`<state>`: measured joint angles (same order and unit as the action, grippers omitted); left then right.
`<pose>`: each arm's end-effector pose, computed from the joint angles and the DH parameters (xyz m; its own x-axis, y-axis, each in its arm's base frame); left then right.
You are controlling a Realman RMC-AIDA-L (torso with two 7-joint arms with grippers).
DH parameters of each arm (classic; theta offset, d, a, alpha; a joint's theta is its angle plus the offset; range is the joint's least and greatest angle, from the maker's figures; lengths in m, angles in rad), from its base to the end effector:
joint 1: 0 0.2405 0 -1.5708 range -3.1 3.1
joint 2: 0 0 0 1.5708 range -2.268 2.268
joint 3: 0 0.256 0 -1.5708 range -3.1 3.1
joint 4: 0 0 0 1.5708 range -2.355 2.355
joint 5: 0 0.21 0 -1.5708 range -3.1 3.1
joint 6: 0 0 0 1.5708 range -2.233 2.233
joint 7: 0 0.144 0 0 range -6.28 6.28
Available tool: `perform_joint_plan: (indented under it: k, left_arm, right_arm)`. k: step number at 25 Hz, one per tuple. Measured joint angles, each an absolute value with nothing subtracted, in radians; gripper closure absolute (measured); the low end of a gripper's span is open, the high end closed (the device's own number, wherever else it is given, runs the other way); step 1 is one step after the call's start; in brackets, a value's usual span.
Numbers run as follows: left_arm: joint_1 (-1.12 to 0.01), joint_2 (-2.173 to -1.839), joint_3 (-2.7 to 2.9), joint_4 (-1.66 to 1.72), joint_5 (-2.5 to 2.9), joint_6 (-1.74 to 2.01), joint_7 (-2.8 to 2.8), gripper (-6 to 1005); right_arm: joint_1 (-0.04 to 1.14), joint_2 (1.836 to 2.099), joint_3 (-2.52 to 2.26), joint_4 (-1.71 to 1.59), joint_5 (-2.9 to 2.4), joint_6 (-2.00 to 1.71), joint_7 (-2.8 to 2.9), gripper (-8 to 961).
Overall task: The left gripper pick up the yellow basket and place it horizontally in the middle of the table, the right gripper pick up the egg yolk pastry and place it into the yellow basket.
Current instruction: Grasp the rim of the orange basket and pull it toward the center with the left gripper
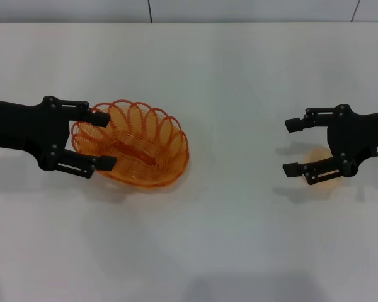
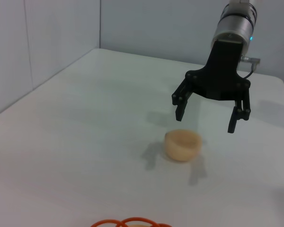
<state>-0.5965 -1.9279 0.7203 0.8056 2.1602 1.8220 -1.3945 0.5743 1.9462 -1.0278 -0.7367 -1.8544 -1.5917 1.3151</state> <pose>-0.2532 0.3346 0.0683 0.9461 0.1895 0.2625 0.2157 -0.9736 -0.0747 0.2322 0.3467 0.0229 0.9380 -0.0860 -0.3358 -0.1334 -0.9837 -0.1207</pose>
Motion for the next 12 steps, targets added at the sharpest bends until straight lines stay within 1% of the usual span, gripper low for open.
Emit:
perform_joint_plan:
  k: [12]
  left_arm:
    - [-0.592, -1.931, 0.716, 0.813, 2.16, 1.821, -1.398, 138]
  right_arm:
    - [0.574, 1.947, -1.028, -0.736, -1.855, -1.586, 1.313, 84]
